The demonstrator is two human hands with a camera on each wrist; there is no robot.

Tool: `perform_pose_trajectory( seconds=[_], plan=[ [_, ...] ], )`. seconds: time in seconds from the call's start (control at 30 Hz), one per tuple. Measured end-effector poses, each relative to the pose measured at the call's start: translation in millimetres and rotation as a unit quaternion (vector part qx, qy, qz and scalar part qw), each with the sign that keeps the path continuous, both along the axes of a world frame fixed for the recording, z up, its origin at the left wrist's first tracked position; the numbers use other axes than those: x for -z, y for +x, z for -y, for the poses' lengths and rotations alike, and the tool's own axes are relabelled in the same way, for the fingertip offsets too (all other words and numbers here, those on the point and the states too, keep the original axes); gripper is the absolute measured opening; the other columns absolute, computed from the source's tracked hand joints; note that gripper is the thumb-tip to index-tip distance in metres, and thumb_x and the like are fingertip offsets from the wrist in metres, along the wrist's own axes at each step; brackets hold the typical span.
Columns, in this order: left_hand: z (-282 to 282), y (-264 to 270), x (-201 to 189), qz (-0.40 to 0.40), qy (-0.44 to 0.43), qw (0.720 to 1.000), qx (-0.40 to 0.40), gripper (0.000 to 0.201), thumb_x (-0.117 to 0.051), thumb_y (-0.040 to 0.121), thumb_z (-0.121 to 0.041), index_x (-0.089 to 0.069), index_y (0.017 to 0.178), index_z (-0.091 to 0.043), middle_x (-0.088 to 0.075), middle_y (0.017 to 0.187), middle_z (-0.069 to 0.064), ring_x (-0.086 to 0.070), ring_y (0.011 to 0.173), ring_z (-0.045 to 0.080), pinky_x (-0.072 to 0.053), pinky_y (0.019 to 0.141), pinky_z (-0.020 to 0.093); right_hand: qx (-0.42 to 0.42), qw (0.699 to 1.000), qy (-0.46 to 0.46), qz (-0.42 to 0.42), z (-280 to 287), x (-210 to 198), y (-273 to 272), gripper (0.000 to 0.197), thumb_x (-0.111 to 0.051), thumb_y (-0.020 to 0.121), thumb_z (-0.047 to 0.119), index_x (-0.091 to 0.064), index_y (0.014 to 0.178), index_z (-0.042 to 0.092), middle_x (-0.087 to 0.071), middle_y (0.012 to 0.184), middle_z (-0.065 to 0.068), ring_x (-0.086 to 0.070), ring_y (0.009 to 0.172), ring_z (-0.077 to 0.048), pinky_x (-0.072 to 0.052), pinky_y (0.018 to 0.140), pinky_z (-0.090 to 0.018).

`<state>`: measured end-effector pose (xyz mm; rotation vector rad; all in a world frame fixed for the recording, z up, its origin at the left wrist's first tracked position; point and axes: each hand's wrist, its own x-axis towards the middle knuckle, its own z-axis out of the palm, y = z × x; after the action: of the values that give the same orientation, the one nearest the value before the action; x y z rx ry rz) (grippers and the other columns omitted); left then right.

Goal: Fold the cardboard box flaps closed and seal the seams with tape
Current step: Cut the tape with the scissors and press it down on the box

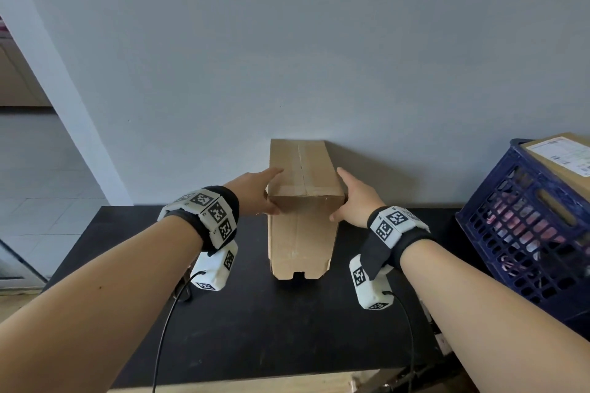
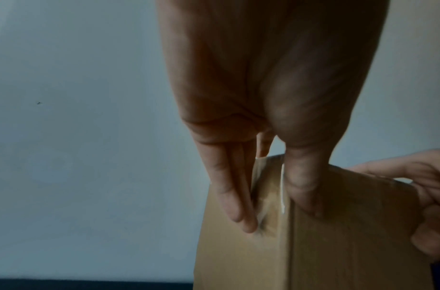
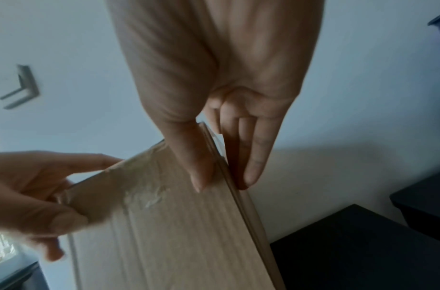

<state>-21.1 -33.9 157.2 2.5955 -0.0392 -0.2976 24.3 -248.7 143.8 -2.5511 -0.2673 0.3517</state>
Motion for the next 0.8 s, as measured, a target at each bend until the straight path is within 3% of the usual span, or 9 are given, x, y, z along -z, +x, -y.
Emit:
perform_pose_trajectory(
  seconds=[0.07,0.17,0.27,0.33,0.4,0.53,0.63,0.7,0.8],
  plan=[
    [-1,0,-7,0.014,-0.034,0.999,-0.011,0.083,-0.069,0.082,-0.032,-0.018,0.148,-0.031,-0.069,0.102,0.005,-0.061,0.072,0.008,-0.05,0.077,0.023,0.019,0.999,0.032,0.017,4,-7,4,0.104,-0.08,0.07,0.011,-0.016,0.152,0.026,-0.038,0.15,-0.001,-0.039,0.135,-0.022,-0.034,0.106,-0.029],
    [-3,0,-15,0.039,-0.076,0.996,-0.037,0.078,-0.066,0.084,-0.037,-0.02,0.146,-0.032,-0.072,0.095,0.004,-0.064,0.075,0.01,-0.051,0.075,0.023,0.044,0.995,0.083,0.033,7,-16,9,0.102,-0.082,0.065,0.013,-0.025,0.148,0.029,-0.047,0.14,-0.004,-0.052,0.121,-0.025,-0.044,0.103,-0.036],
    [-5,-1,-20,0.068,-0.129,0.986,-0.075,0.066,-0.063,0.086,-0.039,-0.028,0.141,-0.03,-0.072,0.092,0.005,-0.069,0.078,0.013,-0.056,0.077,0.028,0.063,0.986,0.144,0.046,6,-24,9,0.094,-0.08,0.063,0.015,-0.034,0.143,0.032,-0.059,0.095,-0.002,-0.063,0.085,-0.023,-0.055,0.088,-0.041],
    [-7,-1,-22,0.09,-0.175,0.975,-0.104,0.06,-0.062,0.087,-0.039,-0.033,0.138,-0.027,-0.071,0.09,0.005,-0.071,0.08,0.018,-0.057,0.083,0.035,0.064,0.982,0.167,0.063,5,-28,9,0.089,-0.078,0.06,0.024,-0.038,0.139,0.035,-0.062,0.085,0.0,-0.064,0.087,-0.022,-0.052,0.091,-0.043],
    [-7,-2,-25,0.108,-0.227,0.959,-0.129,0.053,-0.06,0.089,-0.035,-0.037,0.135,-0.024,-0.07,0.088,0.004,-0.071,0.077,0.02,-0.057,0.082,0.037,0.071,0.975,0.2,0.072,4,-31,10,0.083,-0.074,0.058,0.031,-0.041,0.134,0.036,-0.07,0.09,-0.001,-0.067,0.092,-0.022,-0.052,0.092,-0.045],
    [-7,-2,-31,0.13,-0.303,0.93,-0.164,0.048,-0.06,0.09,-0.029,-0.04,0.132,-0.019,-0.068,0.09,0.002,-0.068,0.075,0.02,-0.057,0.075,0.032,0.081,0.966,0.227,0.091,1,-39,10,0.072,-0.071,0.074,0.025,-0.039,0.138,0.031,-0.068,0.079,0.012,-0.068,0.093,-0.02,-0.051,0.093,-0.042],
    [-6,0,-31,0.117,-0.312,0.927,-0.171,0.046,-0.06,0.09,-0.027,-0.042,0.131,-0.017,-0.065,0.095,0.003,-0.066,0.083,0.019,-0.056,0.077,0.032,0.063,0.972,0.205,0.095,-2,-37,8,0.077,-0.068,0.077,0.018,-0.031,0.143,0.031,-0.069,0.1,0.002,-0.063,0.106,-0.022,-0.049,0.097,-0.042],
    [-5,0,-26,0.078,-0.281,0.944,-0.155,0.046,-0.06,0.09,-0.023,-0.043,0.132,-0.015,-0.065,0.105,0.006,-0.064,0.095,0.02,-0.055,0.084,0.034,0.037,0.984,0.161,0.072,-5,-30,5,0.08,-0.067,0.078,0.011,-0.027,0.145,0.031,-0.059,0.125,-0.006,-0.055,0.119,-0.022,-0.047,0.1,-0.042],
    [-2,-1,-9,-0.014,-0.212,0.971,-0.106,0.051,-0.059,0.091,-0.017,-0.04,0.137,-0.011,-0.056,0.129,0.011,-0.058,0.111,0.024,-0.05,0.095,0.039,-0.021,0.998,0.053,0.021,-7,-16,-3,0.074,-0.065,0.082,0.014,-0.03,0.145,0.03,-0.047,0.14,-0.008,-0.047,0.129,-0.025,-0.042,0.104,-0.035]
  ],
)
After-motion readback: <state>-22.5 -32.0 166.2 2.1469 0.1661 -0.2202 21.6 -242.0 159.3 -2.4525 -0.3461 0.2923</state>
